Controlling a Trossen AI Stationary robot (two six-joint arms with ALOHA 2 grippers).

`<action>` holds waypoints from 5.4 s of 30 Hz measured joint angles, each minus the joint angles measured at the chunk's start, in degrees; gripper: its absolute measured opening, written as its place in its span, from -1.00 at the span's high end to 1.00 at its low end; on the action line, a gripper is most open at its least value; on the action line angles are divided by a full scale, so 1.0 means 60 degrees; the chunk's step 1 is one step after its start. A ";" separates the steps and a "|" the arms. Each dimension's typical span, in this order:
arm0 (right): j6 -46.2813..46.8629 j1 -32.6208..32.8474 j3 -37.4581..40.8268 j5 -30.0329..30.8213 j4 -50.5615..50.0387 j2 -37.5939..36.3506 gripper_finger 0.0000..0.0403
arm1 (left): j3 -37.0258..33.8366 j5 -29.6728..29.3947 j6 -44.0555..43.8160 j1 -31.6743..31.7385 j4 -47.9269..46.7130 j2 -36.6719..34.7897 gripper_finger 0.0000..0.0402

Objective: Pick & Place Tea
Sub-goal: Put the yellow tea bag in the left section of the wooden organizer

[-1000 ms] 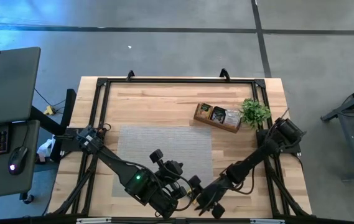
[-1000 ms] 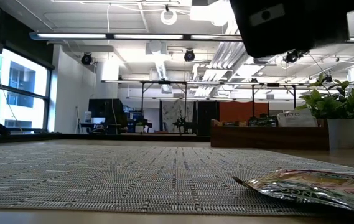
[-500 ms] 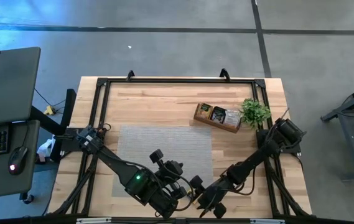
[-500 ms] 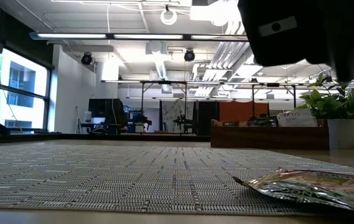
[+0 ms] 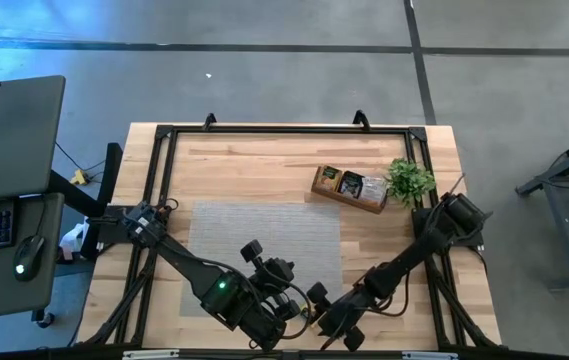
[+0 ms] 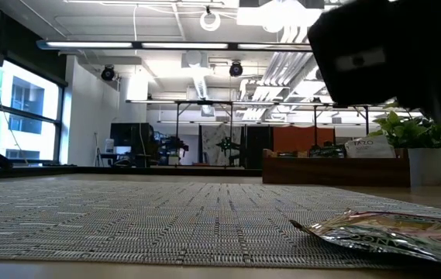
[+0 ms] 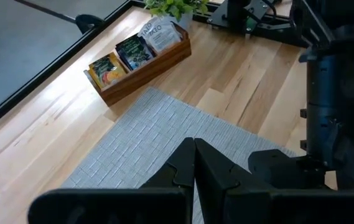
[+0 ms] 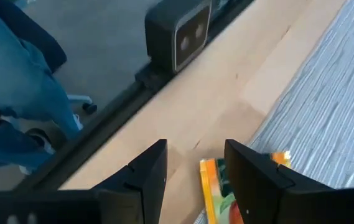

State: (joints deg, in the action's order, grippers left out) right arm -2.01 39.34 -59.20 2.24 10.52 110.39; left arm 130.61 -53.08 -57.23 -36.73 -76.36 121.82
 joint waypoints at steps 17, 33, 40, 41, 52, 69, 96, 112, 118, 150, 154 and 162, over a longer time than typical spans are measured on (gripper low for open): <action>-0.0712 -0.0306 0.0000 0.0698 0.0088 0.0302 0.22 | 0.0000 0.0018 0.0101 -0.0004 -0.0029 0.0000 0.99; 0.0157 -0.1263 -0.0032 0.0102 -0.1584 0.0377 0.33 | 0.0000 0.0033 0.0097 -0.0004 -0.0040 0.0000 0.99; 0.0550 -0.1288 -0.0062 -0.0262 -0.1567 0.0861 0.68 | 0.0000 0.0029 0.0101 -0.0004 -0.0036 0.0000 0.99; 0.0558 -0.1271 -0.0062 -0.0224 -0.1548 0.0865 0.74 | 0.0000 0.0033 0.0101 -0.0004 -0.0036 0.0000 0.99; 0.0534 -0.1237 0.0035 -0.0206 -0.1632 0.0177 0.99 | -0.0001 0.0258 0.0101 0.0000 -0.0040 0.0000 0.99; -0.0579 -0.1542 0.0025 -0.0150 -0.1551 -0.0460 0.56 | -0.0002 0.0270 0.0097 -0.0004 -0.0018 -0.0004 0.99; -0.0717 -0.2148 -0.0031 -0.0760 -0.1850 0.0572 0.90 | -0.0003 0.0463 0.0097 -0.0004 -0.0029 -0.0004 0.99; 0.1211 -0.1844 0.0033 0.2225 -0.3489 -0.1618 0.98 | -0.0003 0.0495 0.0065 -0.0004 -0.0015 -0.0004 0.99; 0.2757 -0.1573 0.0018 0.5826 -0.6862 -0.3219 0.99 | 0.0000 0.0503 0.0035 -0.0007 -0.0007 -0.0004 0.99; 0.6971 -0.3287 0.0702 1.0083 -1.0965 -0.6722 0.99 | 0.0000 0.0533 0.0062 -0.0007 -0.0033 -0.0004 0.99; 0.6825 -0.3770 0.2022 1.0616 -0.9626 -0.6706 0.99 | 0.0000 0.0535 0.0064 -0.0007 -0.0039 -0.0004 0.99; 0.3262 -0.5080 0.4440 0.9866 -0.3189 -0.6707 1.00 | -0.0003 0.0532 0.0065 -0.0004 -0.0047 -0.0004 0.99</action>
State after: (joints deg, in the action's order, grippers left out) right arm 17.56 8.86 -32.56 61.43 -8.61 70.15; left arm 130.59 -49.89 -56.84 -36.76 -76.64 121.80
